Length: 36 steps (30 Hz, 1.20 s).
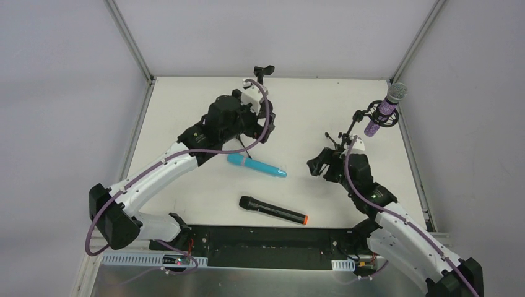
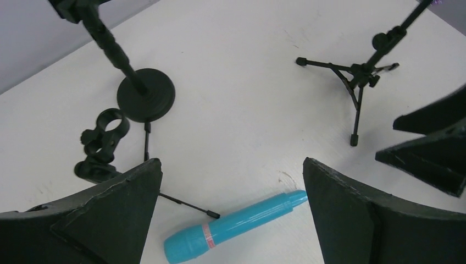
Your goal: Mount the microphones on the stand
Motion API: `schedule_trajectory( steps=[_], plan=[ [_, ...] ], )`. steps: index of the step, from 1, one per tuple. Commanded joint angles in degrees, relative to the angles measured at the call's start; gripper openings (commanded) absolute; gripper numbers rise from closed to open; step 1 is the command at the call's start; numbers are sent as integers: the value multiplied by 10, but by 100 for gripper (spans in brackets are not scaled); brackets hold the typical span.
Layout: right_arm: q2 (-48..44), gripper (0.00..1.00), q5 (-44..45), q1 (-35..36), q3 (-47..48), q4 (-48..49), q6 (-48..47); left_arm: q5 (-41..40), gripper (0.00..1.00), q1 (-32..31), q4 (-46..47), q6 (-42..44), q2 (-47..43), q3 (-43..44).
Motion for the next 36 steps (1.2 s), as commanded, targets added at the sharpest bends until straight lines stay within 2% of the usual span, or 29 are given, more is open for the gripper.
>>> schedule_trajectory(
  steps=[1,11,16,27,36],
  plan=[
    [27,99,22,42,32,28,19,26,99,55,-4,-45,-19,28],
    [103,99,66,125,42,78,30,26,99,177,1,-121,4,27],
    [135,99,73,145,42,98,37,26,97,218,6,-127,25,26],
    [186,99,74,166,37,130,56,50,89,238,11,-125,117,49],
    [188,99,81,169,28,136,60,85,72,238,10,-126,169,64]
  ],
)
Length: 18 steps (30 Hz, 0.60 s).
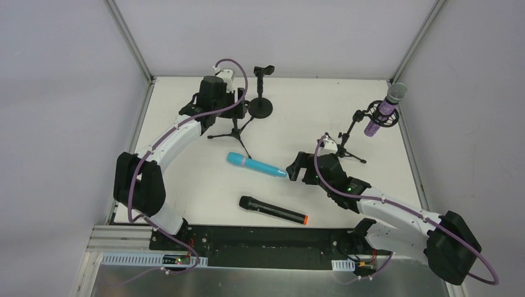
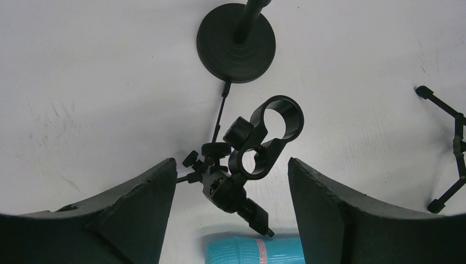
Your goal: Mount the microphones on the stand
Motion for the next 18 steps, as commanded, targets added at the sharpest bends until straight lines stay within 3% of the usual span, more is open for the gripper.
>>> schedule_trajectory(
  steps=[1,12,18],
  plan=[
    [0,99,18,4,9,27,10,24,69,4,9,-2,10,26],
    [0,99,25,4,7,30,9,43,48,4,-2,-2,31,36],
    [-4,99,28,5,6,31,9,35,25,4,-4,7,24,36]
  ],
)
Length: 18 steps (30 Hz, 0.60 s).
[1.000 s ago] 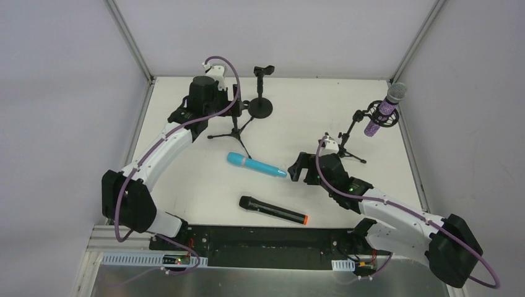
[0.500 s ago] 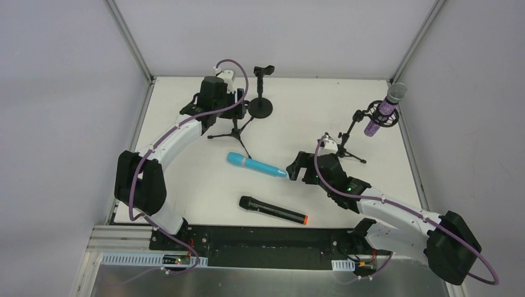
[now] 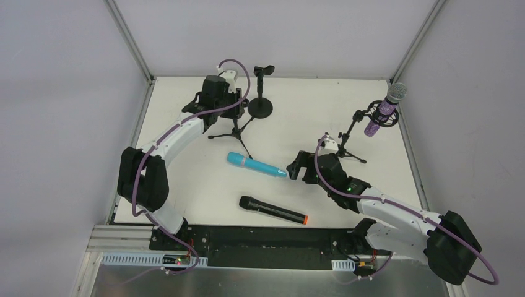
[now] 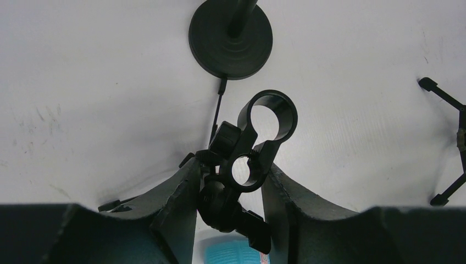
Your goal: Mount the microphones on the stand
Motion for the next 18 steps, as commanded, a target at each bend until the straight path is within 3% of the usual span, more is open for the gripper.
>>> schedule_trajectory(
  steps=[1,5,18],
  plan=[
    [-4,99,14,4,6,23,7,7,21,4,-3,1,-11,23],
    [-3,99,11,4,8,25,7,-3,0,4,-3,1,-18,23],
    [-7,99,12,4,10,25,1,-20,0,4,45,26,-89,-12]
  ],
)
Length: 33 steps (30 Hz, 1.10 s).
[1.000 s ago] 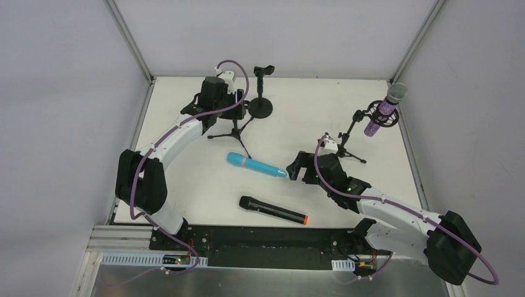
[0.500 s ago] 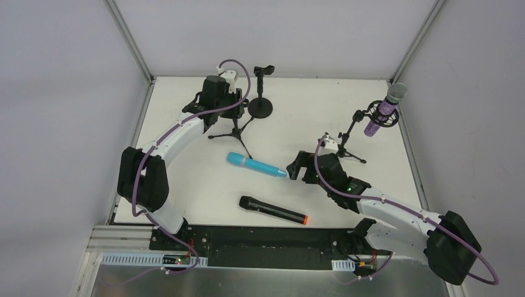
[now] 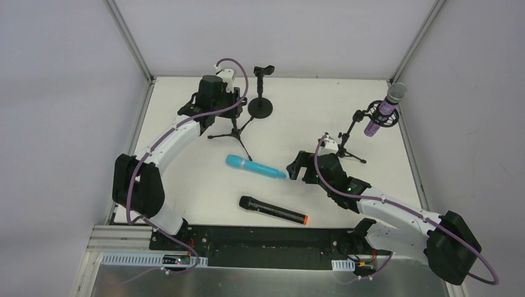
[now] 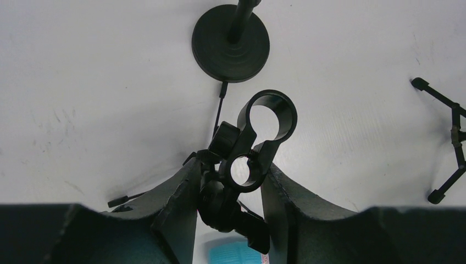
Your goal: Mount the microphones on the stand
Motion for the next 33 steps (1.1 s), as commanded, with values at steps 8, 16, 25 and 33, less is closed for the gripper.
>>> schedule_trajectory(
  steps=[8,16,25,33],
  plan=[
    [-9,99,10,5,12,22,-6,-19,0,4,124,28,-110,-58],
    [-10,99,6,5,10,18,-11,37,0,-8,134,22,-95,-58],
    [-16,99,11,5,5,15,-17,42,0,-74,135,38,-70,-59],
    [-20,99,17,5,-2,15,-18,47,0,-133,136,42,-37,-54]
  ],
)
